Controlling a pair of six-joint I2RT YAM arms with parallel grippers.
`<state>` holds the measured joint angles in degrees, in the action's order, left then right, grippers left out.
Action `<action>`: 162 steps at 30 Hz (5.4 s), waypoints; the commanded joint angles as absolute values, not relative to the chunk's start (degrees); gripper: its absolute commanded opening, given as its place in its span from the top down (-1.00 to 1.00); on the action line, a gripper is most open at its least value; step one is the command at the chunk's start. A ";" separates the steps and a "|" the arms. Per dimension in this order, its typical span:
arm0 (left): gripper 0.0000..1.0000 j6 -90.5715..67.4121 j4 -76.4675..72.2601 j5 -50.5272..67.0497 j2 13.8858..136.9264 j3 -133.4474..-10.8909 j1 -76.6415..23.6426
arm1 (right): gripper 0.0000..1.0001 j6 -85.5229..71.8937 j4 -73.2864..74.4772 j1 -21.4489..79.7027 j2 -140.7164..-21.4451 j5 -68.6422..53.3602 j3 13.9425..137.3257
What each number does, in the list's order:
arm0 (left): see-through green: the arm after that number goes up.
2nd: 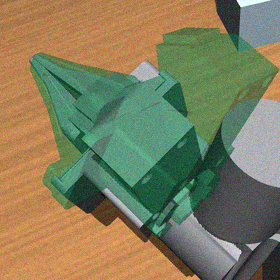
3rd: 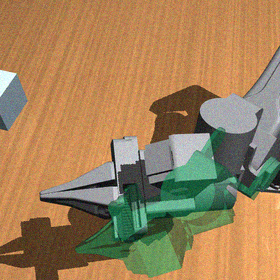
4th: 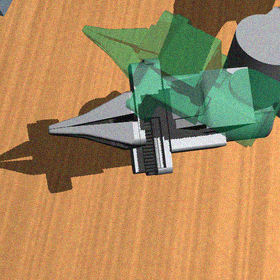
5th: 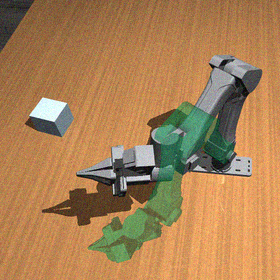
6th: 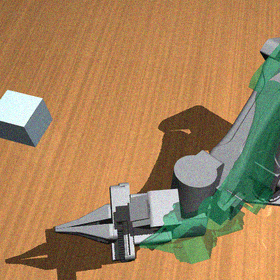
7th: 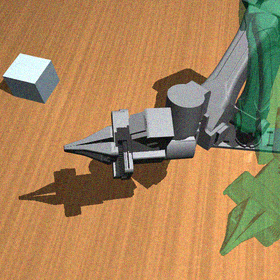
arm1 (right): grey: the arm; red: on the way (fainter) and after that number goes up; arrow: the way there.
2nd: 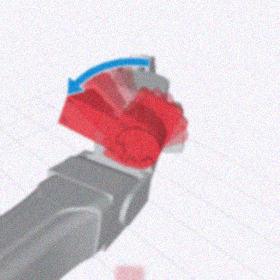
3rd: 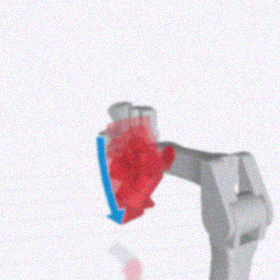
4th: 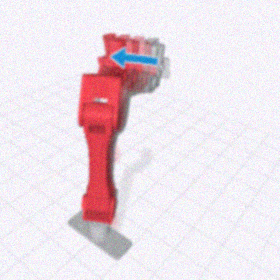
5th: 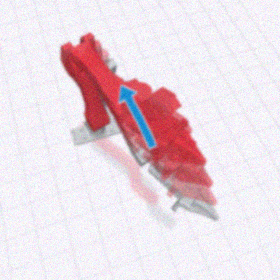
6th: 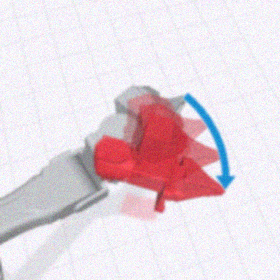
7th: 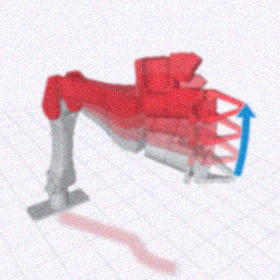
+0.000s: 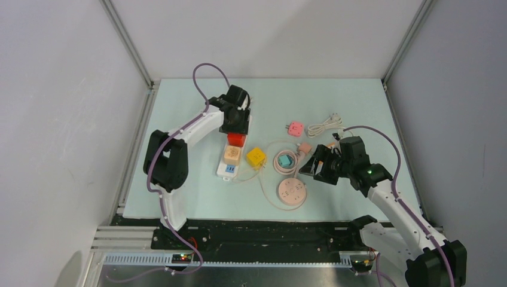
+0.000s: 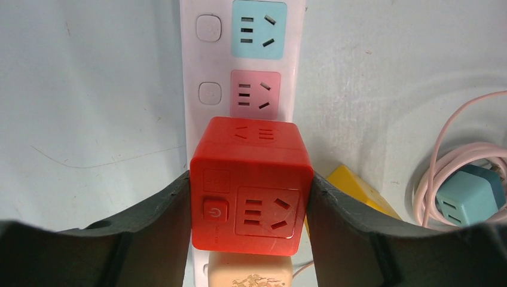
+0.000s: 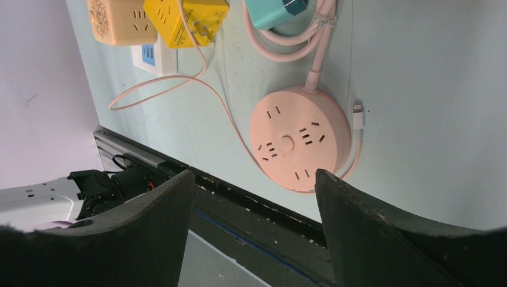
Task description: Insert the plug
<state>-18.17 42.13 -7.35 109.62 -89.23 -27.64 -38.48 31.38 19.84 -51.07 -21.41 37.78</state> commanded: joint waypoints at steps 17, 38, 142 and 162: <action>1.00 -23.71 37.53 -13.06 111.89 -80.35 -30.49 | -0.54 -37.15 30.36 19.05 -49.75 -21.05 36.88; -0.98 -19.61 30.79 -8.99 107.52 -82.85 -29.47 | -0.69 -36.84 29.59 18.36 -48.44 -21.91 36.91; -0.99 -26.41 35.45 -11.40 50.80 -62.96 -17.52 | -0.94 5.27 25.79 45.26 -108.73 -3.98 84.45; -0.99 -23.88 35.12 -3.28 50.66 -60.12 -16.57 | 0.40 5.18 25.24 46.38 -112.18 -6.75 81.38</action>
<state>-24.03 36.56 -6.15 50.28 -60.51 -17.10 5.87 26.98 46.37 -114.43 -4.19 83.85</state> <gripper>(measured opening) 0.996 0.650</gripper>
